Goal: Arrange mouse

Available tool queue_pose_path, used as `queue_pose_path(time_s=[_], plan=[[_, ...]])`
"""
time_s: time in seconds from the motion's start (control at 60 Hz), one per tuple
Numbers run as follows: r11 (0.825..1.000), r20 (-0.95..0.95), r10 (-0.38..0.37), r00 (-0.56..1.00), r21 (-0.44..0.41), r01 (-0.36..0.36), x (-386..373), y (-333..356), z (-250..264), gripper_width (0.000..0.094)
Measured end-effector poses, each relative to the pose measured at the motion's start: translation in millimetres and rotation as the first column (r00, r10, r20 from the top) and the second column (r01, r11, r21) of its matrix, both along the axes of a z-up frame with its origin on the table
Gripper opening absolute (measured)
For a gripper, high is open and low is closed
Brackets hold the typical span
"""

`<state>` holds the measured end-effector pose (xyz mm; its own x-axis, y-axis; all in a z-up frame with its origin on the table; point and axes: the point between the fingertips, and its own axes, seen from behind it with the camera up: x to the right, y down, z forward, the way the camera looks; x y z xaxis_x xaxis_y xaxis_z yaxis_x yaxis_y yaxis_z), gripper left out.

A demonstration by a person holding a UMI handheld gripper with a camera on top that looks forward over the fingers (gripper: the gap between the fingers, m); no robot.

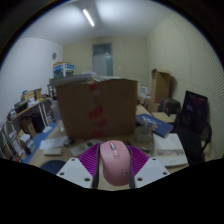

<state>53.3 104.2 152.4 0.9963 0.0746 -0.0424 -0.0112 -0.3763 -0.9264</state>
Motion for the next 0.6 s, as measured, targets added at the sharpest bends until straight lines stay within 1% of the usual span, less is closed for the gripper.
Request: queue_pose_path(time_s=[0.1,0.167,0.25,0.333,0.4,0.467,0.533,0.55,0.567,0.6], plan=[[0.998,-0.024,0.034,0.999,0.047,-0.033,-76,-12,34,0.041],[0.998,-0.009,0.059,0.998,0.032,-0.059,-127,-21,25,0.0407],[0.997,-0.003,0.07,0.998,-0.034,-0.07,-180,-34,-18,0.0404],[0.992,0.021,0.062,0.998,-0.112,-0.059,-210,-42,-71,0.0407],[0.985,0.018,0.041,0.999,-0.17,-0.038,-223,-47,-105,0.0408],[0.977,0.033,0.026,0.999,-0.21,-0.019,-229,-51,-132,0.0406],[0.966,0.054,0.026,0.998,-0.259,-0.011,-233,-54,-159,0.0409],[0.959,0.055,0.028,0.998,-0.283,-0.011,-235,-59,-167,0.0396],[0.97,0.075,0.026,0.997,-0.242,-0.007,-234,-55,-160,0.0422],[0.969,0.111,0.037,0.993,-0.246,-0.008,-233,-55,-166,0.0422]])
